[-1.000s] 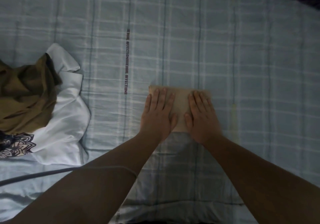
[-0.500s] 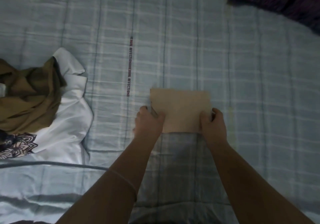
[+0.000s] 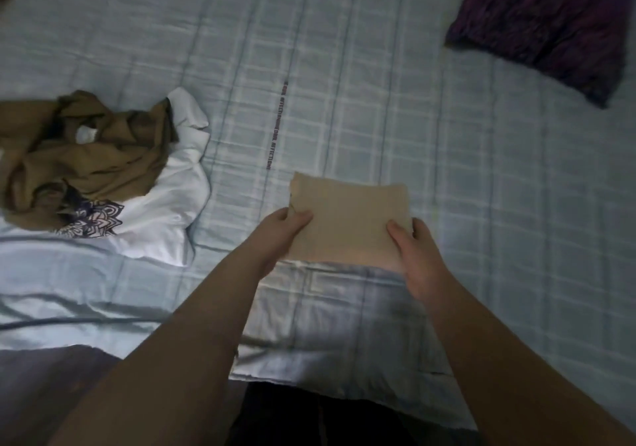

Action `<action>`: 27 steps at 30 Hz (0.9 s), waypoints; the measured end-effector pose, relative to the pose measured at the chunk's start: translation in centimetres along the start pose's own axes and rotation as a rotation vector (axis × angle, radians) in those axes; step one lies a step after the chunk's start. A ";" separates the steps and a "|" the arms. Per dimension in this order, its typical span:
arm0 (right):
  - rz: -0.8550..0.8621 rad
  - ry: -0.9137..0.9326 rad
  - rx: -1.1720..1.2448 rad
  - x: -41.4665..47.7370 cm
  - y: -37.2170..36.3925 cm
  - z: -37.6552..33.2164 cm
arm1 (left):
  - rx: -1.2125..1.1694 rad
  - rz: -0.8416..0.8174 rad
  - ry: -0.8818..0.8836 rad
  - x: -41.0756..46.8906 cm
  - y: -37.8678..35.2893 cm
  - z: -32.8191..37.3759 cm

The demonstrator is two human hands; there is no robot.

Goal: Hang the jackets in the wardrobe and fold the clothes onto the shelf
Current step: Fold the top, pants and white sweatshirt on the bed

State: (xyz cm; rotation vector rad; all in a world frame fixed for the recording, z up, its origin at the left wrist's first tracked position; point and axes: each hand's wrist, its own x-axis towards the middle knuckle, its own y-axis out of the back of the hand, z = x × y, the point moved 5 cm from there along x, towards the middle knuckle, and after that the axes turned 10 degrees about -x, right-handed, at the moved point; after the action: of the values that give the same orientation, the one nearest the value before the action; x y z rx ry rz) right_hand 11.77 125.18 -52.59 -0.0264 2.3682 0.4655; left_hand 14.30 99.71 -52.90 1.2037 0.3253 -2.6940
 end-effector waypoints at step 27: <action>-0.574 1.247 -0.231 -48.7 -18.7 -30.3 | -0.208 1.119 -1.029 -60.9 22.5 7.4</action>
State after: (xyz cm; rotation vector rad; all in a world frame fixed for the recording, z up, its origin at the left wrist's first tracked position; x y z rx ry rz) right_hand 31.17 92.10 -6.05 -1.4247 3.2235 0.4943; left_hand 54.64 80.24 -5.28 -0.1915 -0.1871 -1.8134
